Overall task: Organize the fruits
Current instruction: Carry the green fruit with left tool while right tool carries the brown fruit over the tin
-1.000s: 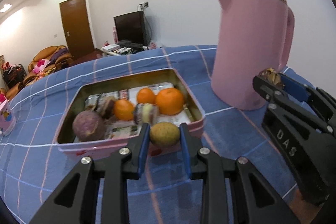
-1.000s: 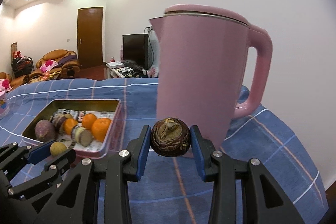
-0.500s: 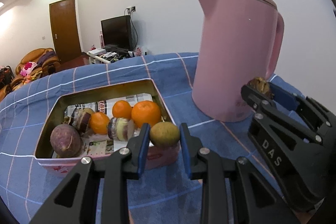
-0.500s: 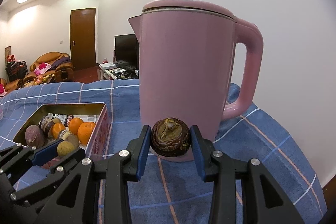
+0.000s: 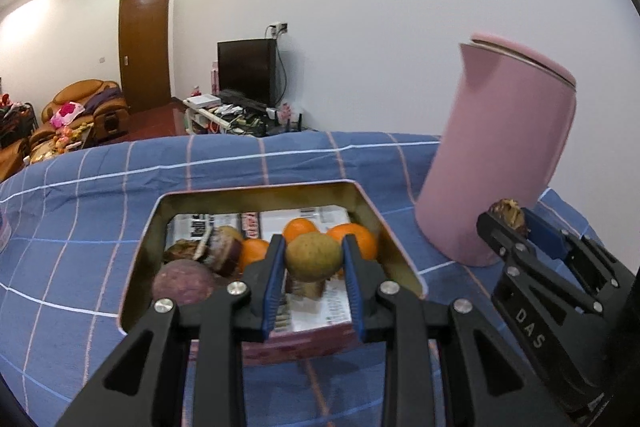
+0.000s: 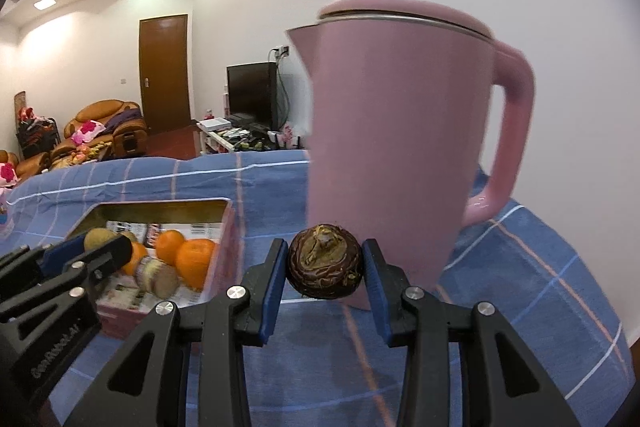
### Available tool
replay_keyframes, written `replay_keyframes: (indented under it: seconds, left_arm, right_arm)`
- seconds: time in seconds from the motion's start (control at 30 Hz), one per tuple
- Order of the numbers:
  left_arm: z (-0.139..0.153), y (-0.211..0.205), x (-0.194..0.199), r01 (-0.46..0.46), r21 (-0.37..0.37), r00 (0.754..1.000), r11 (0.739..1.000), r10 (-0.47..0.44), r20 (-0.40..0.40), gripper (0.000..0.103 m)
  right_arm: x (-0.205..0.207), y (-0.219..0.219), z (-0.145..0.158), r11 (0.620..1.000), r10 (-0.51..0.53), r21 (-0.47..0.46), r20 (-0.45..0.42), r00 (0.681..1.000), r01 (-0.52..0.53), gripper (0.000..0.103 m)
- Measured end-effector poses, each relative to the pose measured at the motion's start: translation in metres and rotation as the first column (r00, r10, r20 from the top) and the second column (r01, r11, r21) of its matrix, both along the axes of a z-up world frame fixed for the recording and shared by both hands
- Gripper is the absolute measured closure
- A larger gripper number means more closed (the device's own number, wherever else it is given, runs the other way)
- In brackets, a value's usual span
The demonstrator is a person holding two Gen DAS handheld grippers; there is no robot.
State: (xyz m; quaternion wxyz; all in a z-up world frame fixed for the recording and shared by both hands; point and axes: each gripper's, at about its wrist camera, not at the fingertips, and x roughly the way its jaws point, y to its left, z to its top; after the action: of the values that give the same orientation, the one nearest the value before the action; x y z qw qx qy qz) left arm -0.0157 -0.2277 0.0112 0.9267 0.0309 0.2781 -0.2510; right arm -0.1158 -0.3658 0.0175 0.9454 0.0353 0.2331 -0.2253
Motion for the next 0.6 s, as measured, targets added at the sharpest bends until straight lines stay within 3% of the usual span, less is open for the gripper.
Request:
replay_keyframes:
  seconds: [0.17, 0.6]
  left_arm:
    - [0.002, 0.022, 0.019, -0.04, -0.034, 0.998, 0.999, 0.038, -0.041, 0.073]
    - [0.004, 0.056, 0.061, -0.154, -0.049, 0.987, 0.987, 0.151, -0.051, 0.073]
  right_arm:
    - [0.016, 0.021, 0.002, 0.997, 0.053, 0.064, 0.005, 0.999, -0.053, 0.063]
    - [0.064, 0.059, 0.016, 0.972, 0.17, 0.156, 0.055, 0.984, -0.177, 0.063]
